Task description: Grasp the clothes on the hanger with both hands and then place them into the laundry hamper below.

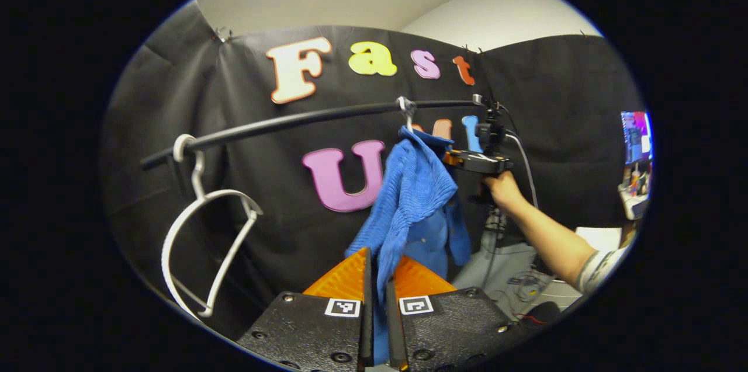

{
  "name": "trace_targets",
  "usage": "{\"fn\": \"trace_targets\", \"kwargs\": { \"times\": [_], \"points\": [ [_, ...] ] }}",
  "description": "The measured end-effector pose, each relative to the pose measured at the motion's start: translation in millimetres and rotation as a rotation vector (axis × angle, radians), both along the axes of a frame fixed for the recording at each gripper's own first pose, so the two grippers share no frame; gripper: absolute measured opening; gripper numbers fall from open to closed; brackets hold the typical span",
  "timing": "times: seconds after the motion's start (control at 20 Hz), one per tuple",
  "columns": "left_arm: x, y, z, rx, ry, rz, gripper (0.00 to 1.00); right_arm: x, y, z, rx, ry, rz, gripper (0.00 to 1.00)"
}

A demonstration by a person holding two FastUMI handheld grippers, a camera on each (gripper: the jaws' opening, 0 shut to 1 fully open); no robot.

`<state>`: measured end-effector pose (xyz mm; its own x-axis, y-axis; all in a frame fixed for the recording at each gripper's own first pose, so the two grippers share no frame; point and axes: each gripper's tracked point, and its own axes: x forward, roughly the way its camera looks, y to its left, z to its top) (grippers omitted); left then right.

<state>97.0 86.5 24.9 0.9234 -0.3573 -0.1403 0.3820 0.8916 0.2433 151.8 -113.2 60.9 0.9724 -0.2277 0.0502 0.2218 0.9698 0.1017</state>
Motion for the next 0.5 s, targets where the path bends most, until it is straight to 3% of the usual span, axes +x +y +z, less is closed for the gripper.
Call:
{"fn": "trace_targets", "kwargs": {
  "times": [0.05, 0.1, 0.2, 0.25, 0.4, 0.5],
  "points": [
    [3.0, 2.1, 8.3, -0.004, -0.073, 0.050, 0.20, 3.8, 2.8, -1.8, 0.020, -0.002, 0.019, 0.08],
    [-0.2, 5.9, 18.1, -0.004, -0.147, 0.080, 0.23, 5.9, 4.3, -4.7, 0.030, 0.001, 0.029, 0.08],
    [-1.2, 12.1, 33.7, -0.016, -0.258, 0.147, 0.18, 2.8, 0.3, -1.5, 0.034, -0.010, 0.013, 0.09],
    [-3.7, 9.8, 33.7, -0.044, -0.261, 0.151, 0.14, -0.8, -1.1, 1.3, 0.032, -0.017, 0.002, 0.09],
    [-5.8, -16.7, 6.1, -0.222, -0.124, 0.094, 0.01, -12.1, -2.1, 11.7, 0.009, -0.044, -0.022, 0.09],
    [-7.5, -35.0, -14.3, -0.264, -0.046, 0.046, 0.11, -18.3, -3.4, 12.4, 0.001, -0.034, -0.027, 0.08]
  ]
}}
